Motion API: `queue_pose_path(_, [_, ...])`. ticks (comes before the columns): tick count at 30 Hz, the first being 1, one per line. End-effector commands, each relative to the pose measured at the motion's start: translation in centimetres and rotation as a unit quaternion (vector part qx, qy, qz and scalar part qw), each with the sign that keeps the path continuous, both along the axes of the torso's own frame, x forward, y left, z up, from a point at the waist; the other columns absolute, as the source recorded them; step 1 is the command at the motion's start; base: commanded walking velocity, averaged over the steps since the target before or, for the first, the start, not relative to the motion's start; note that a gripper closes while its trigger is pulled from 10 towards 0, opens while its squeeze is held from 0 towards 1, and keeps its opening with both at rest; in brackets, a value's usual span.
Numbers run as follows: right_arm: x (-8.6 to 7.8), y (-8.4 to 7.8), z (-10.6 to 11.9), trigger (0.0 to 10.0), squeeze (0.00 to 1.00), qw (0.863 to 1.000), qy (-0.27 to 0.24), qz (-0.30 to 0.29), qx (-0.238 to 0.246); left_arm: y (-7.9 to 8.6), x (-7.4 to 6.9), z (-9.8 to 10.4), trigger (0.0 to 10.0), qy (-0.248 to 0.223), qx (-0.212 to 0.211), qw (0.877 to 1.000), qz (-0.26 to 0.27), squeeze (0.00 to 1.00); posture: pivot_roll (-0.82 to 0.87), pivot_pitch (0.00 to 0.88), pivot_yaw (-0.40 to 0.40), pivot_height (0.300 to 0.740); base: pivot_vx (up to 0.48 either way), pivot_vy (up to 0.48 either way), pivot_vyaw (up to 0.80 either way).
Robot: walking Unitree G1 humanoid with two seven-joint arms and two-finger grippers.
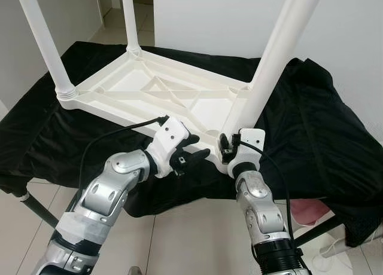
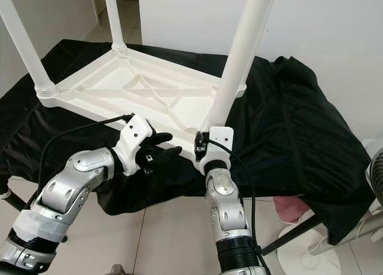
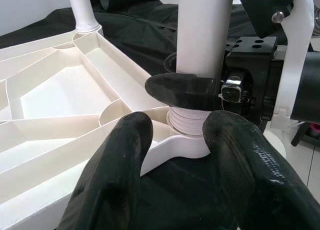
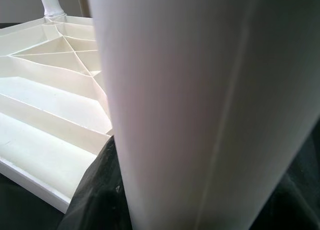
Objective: Building children table
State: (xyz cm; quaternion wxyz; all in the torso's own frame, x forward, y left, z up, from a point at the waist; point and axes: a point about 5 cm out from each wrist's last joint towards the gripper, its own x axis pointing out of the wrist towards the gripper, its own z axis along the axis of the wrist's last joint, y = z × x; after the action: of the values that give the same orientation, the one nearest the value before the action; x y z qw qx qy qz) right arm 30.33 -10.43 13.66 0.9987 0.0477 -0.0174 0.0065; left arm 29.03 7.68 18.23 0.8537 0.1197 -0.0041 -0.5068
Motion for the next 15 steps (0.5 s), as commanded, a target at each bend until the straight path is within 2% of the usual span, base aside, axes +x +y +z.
queue_pose_path(1, [-0.9, 0.3, -1.2, 10.0, 0.0, 1.0, 0.023, -0.001, 0.02, -0.1, -0.1, -0.3, 10.0, 0.004, 0.003, 1.0, -0.003, 0.0, 0.02, 0.028, -0.038, 0.74, 0.0, 0.0, 0.0])
queue_pose_path(2, [-1.0, 0.1, -0.9, 10.0, 0.73, 1.0, 0.012, 0.001, 0.016, 0.0, -0.1, -0.3, 10.0, 0.004, 0.003, 1.0, -0.002, 0.0, 0.02, 0.035, -0.036, 0.74, 0.0, 0.0, 0.0])
queue_pose_path(3, [-1.0, 0.1, -0.9, 10.0, 0.73, 1.0, 0.012, 0.001, 0.016, 0.0, -0.1, -0.3, 10.0, 0.004, 0.003, 1.0, -0.002, 0.0, 0.02, 0.035, -0.036, 0.74, 0.0, 0.0, 0.0])
queue_pose_path(4, [-1.1, 0.0, -0.7, 10.0, 1.0, 1.0, 0.005, 0.003, 0.013, 0.0, -0.1, -0.3, 10.0, 0.005, 0.003, 1.0, -0.002, 0.0, 0.02, 0.035, -0.036, 0.74, 0.0, 0.0, 0.0])
queue_pose_path(9, [-1.3, -0.5, -0.2, 10.0, 1.0, 0.999, -0.016, 0.031, 0.012, 0.2, -0.1, -0.3, 10.0, 0.006, 0.004, 1.0, 0.002, 0.0, 0.02, 0.037, -0.031, 0.74, 0.0, 0.0, 0.0])
queue_pose_path(11, [-1.1, -1.2, -0.3, 10.0, 1.0, 0.999, -0.016, 0.04, -0.008, 0.3, 0.0, -0.4, 10.0, 0.007, 0.004, 1.0, 0.005, 0.0, 0.02, 0.035, -0.03, 0.74, 0.0, 0.0, 0.0])
queue_pose_path(13, [-0.9, -1.6, -0.5, 10.0, 1.0, 0.999, -0.01, 0.053, -0.008, 0.3, 0.0, -0.4, 10.0, 0.006, 0.003, 1.0, 0.005, 0.0, 0.02, 0.025, -0.028, 0.74, 0.0, 0.0, 0.0])
queue_pose_path(15, [-0.6, -2.2, -0.6, 10.0, 1.0, 0.996, -0.011, 0.089, -0.026, 0.2, 0.1, -0.3, 10.0, 0.005, 0.002, 1.0, 0.005, 0.0, 0.02, 0.017, -0.024, 0.74, 0.0, 0.0, 0.0])
